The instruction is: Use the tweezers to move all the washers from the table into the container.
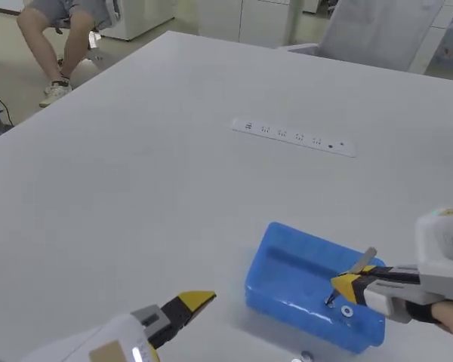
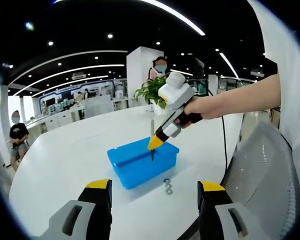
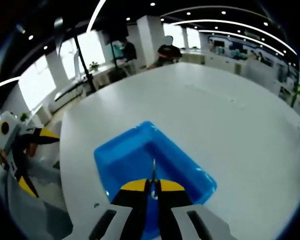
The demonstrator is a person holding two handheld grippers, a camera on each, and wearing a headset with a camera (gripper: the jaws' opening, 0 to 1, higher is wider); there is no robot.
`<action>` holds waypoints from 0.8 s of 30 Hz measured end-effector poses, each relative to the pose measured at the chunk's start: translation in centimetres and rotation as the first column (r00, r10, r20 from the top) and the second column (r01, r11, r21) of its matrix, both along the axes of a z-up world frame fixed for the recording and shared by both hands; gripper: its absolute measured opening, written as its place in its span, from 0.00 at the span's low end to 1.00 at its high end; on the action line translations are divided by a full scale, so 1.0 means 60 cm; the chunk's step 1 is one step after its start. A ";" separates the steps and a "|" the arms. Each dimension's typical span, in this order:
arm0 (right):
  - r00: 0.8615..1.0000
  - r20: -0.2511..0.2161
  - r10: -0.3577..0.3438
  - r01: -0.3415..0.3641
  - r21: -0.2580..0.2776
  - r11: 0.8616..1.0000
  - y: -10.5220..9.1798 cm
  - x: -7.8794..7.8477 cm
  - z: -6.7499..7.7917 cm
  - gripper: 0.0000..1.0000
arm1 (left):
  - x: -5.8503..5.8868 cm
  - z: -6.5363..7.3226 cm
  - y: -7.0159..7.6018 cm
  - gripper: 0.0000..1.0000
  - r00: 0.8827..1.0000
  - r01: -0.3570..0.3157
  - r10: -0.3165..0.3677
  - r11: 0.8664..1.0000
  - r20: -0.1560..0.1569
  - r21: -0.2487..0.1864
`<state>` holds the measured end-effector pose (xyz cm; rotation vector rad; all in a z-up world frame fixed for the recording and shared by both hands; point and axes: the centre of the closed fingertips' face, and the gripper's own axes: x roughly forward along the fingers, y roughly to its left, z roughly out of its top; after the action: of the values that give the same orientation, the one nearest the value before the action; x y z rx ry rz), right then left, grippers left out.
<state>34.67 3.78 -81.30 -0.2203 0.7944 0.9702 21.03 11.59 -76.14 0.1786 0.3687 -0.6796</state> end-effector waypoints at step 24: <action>0.997 0.076 0.017 -0.021 0.042 0.999 -0.004 -0.016 0.044 0.04 | 0.000 -0.003 0.001 0.69 1.000 -0.004 0.004 1.000 -0.007 0.000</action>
<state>33.69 3.54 -78.67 -0.2263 0.7031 0.9903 21.05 11.62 -76.29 0.1755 0.3756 -0.6768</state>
